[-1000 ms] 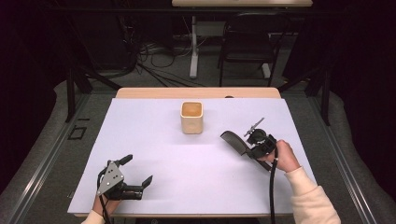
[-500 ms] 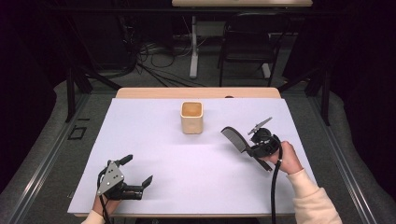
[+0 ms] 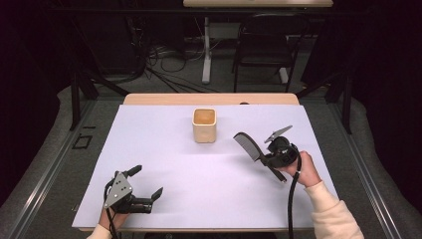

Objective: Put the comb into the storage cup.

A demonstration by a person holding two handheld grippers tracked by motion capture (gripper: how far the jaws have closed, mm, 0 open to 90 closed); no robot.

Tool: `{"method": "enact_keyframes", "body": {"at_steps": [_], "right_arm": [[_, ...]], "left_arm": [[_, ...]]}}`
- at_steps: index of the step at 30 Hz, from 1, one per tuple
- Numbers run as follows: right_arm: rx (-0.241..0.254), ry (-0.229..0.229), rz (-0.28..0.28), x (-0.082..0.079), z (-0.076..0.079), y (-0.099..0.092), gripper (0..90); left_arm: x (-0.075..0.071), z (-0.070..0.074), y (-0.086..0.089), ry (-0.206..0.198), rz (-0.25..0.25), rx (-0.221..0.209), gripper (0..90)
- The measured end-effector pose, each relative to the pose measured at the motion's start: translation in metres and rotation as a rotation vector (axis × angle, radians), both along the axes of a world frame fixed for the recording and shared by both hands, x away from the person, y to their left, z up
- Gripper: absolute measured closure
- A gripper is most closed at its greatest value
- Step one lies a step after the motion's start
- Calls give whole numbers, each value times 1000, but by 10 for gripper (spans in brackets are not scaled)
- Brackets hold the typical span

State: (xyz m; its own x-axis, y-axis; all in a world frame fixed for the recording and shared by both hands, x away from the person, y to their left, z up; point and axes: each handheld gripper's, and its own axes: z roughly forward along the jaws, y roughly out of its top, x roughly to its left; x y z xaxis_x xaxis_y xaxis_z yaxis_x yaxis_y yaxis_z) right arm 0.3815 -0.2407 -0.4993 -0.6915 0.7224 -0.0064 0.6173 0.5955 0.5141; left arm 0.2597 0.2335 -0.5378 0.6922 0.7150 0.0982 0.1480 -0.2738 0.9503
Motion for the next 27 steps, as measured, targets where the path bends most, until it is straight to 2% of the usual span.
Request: {"method": "enact_keyframes", "body": {"at_steps": [10, 27], "right_arm": [[19, -17, 10, -1, 0, 4, 716], [42, -85, 24, 0, -2, 12, 716]], "left_arm": [[0, 0, 0, 1, -1, 0, 4], [1, -1, 0, 4, -4, -1, 4]]}}
